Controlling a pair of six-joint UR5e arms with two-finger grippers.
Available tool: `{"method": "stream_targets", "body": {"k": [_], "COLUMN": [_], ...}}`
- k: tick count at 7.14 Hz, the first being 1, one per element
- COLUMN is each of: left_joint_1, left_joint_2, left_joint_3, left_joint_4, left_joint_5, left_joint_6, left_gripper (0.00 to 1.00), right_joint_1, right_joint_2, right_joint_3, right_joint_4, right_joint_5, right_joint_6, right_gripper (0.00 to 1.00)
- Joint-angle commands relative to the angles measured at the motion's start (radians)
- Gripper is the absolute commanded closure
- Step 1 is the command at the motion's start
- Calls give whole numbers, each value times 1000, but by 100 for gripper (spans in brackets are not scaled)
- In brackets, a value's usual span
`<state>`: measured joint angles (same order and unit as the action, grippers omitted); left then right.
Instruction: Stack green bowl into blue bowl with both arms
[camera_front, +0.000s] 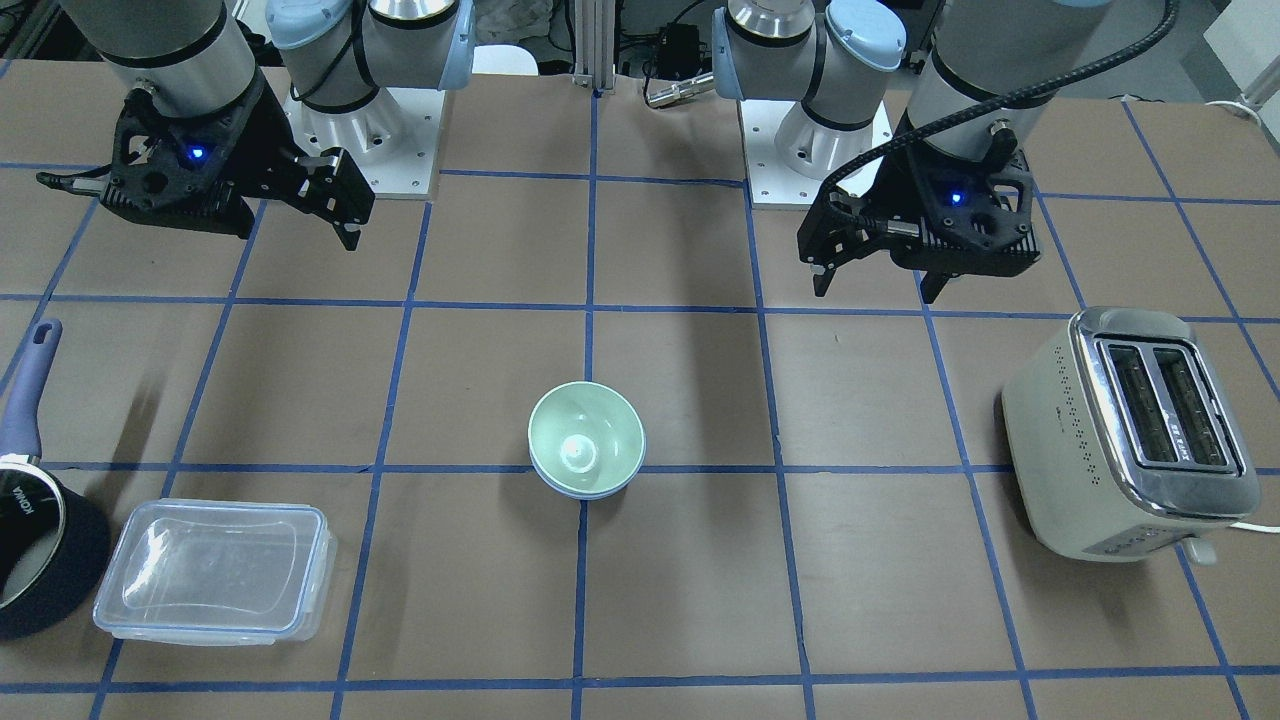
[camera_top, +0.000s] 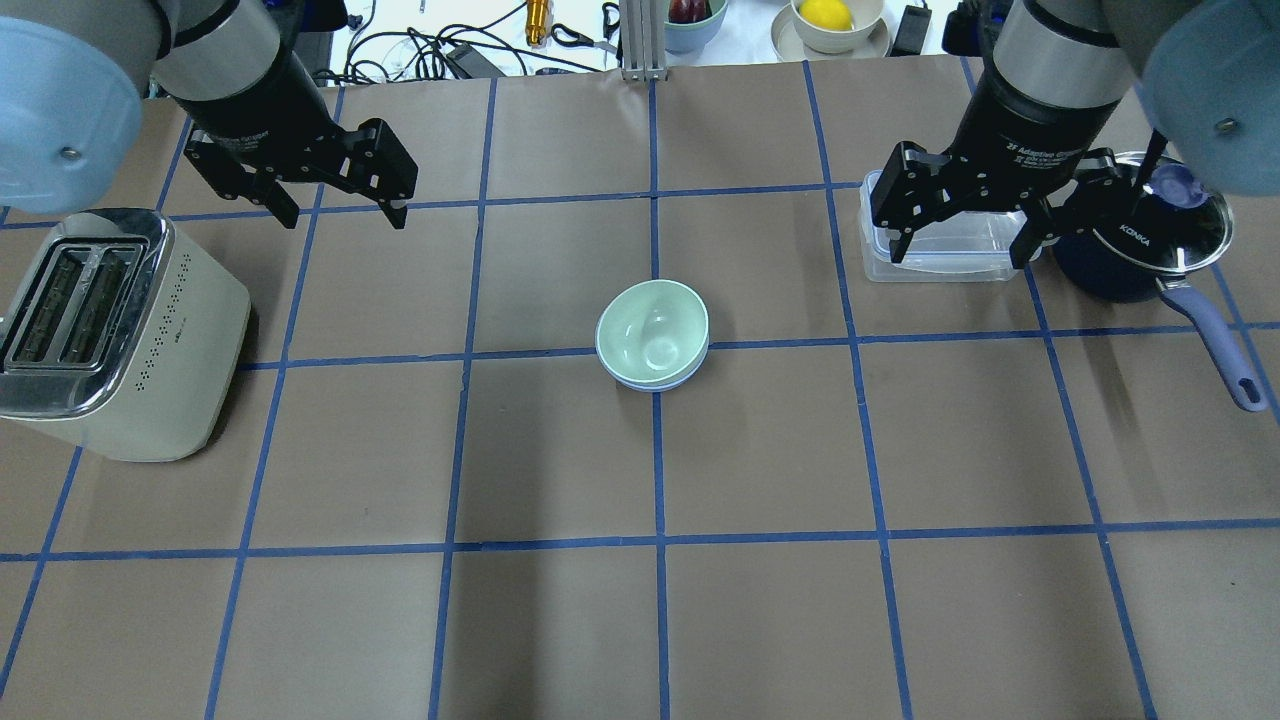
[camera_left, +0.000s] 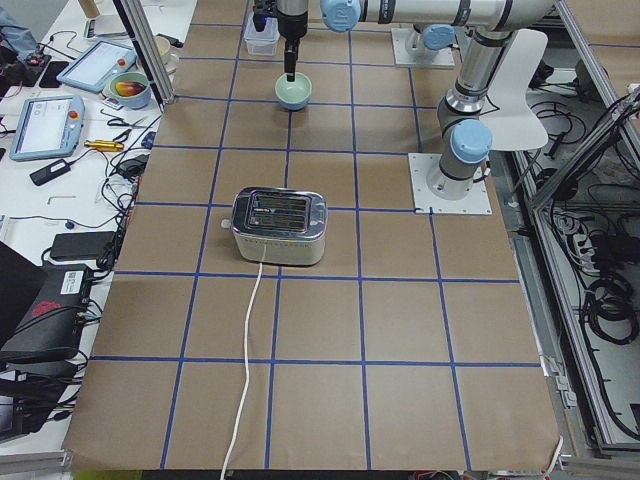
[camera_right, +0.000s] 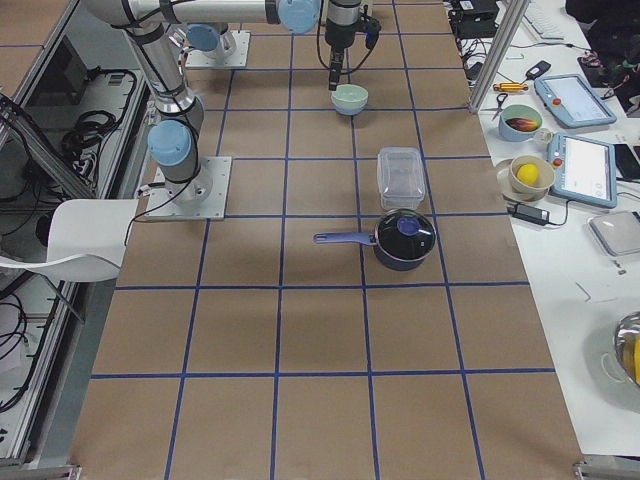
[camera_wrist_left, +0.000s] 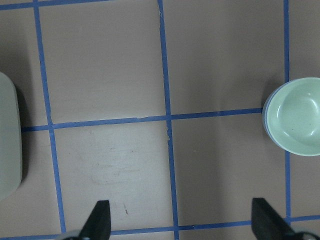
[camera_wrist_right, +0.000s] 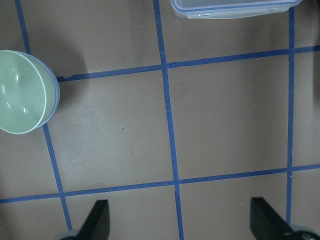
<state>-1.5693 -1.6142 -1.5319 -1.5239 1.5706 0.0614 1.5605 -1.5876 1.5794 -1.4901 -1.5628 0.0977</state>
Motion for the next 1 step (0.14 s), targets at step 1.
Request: {"method": "stream_targets", "body": {"k": [1], "left_joint_1": [0], "left_joint_2": [0], "left_joint_3": [-1], "left_joint_4": [-1], "left_joint_5": [2], "left_joint_6": [0], "left_gripper": [0], "right_joint_1": [0], "right_joint_2": [0], "right_joint_3": [2], "right_joint_4": [-1], "right_joint_5": [0], "right_joint_6": [-3], "right_gripper": [0]}}
